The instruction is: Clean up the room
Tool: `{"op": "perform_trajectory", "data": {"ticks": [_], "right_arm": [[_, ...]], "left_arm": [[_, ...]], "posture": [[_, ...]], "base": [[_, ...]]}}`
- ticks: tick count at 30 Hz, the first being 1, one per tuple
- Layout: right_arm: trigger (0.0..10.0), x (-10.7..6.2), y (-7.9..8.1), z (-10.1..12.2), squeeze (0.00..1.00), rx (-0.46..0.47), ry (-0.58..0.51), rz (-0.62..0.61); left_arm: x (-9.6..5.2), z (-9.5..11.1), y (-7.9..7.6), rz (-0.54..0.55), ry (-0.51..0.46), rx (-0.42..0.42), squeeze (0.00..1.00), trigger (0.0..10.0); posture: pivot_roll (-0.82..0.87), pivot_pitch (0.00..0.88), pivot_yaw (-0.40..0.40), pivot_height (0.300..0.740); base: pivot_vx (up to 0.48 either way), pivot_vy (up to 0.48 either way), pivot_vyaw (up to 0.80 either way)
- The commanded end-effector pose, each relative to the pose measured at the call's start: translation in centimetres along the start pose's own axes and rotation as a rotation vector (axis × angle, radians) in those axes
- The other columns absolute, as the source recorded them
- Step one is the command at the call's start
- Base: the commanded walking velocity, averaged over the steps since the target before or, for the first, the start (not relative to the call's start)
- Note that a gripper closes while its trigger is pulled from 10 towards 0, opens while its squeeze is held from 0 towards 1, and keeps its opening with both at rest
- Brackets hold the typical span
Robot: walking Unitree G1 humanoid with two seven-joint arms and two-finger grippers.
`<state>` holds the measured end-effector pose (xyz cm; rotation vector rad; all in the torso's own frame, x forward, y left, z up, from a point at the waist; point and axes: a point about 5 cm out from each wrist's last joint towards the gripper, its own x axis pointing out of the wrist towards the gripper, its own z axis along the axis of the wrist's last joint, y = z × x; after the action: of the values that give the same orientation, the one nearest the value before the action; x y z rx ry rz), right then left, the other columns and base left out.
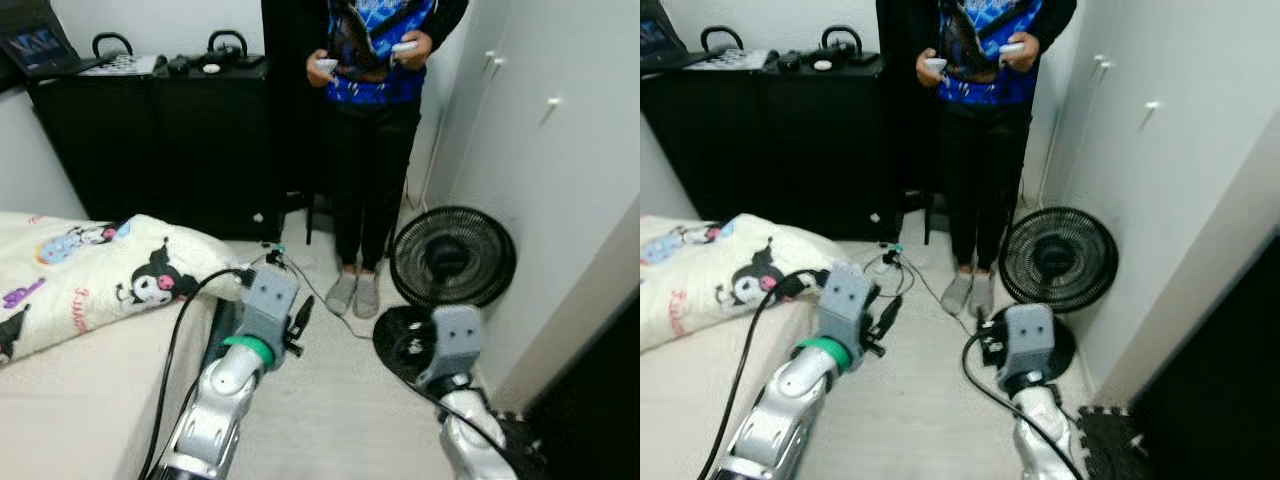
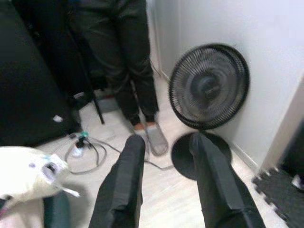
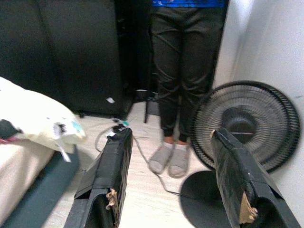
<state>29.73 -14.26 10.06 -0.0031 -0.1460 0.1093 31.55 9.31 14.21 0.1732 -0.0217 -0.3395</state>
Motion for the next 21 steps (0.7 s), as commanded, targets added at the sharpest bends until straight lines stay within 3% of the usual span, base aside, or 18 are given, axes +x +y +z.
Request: {"op": "perform_trajectory", "data": {"ticks": [1, 6, 10, 13, 21], "right_arm": [[10.0, -0.2, 0.4, -0.4, 0.0, 0.015, 0.02, 0.006], [10.0, -0.2, 0.6, -0.4, 0.0, 0.029, 0.024, 0.006], [10.0, -0.1, 0.9, -0.4, 0.0, 0.031, 0.026, 0.009], [10.0, -0.1, 1.2, -0.4, 0.0, 0.029, 0.028, 0.019], [10.0, 0.0, 1.8, -0.3, 0.0, 0.021, 0.023, 0.043]], "left_arm": [[-0.2, -0.6, 0.2, 0.007, 0.03, -0.009, 0.0, 10.0], [-0.1, -0.2, 0.2, 0.012, 0.02, -0.022, 0.0, 10.0], [-0.1, -0.1, 0.4, 0.038, 0.007, 0.047, 0.0, 10.0], [0.0, -0.3, 0.5, 0.026, 0.016, 0.051, 0.0, 10.0], [0.1, 0.0, 0.9, -0.003, -0.002, 0.009, 0.0, 10.0]], "posture": [[-0.15, 0.007, 0.067, 0.74], [-0.14, 0.008, 0.069, 0.74], [-0.14, 0.009, 0.068, 0.74], [-0.14, 0.011, 0.068, 0.74], [-0.14, 0.014, 0.067, 0.74]], "base": [[0.0, 0.0, 0.0], [0.0, 0.0, 0.0], [0.0, 0.0, 0.0], [0.0, 0.0, 0.0], [0.0, 0.0, 0.0]]}}
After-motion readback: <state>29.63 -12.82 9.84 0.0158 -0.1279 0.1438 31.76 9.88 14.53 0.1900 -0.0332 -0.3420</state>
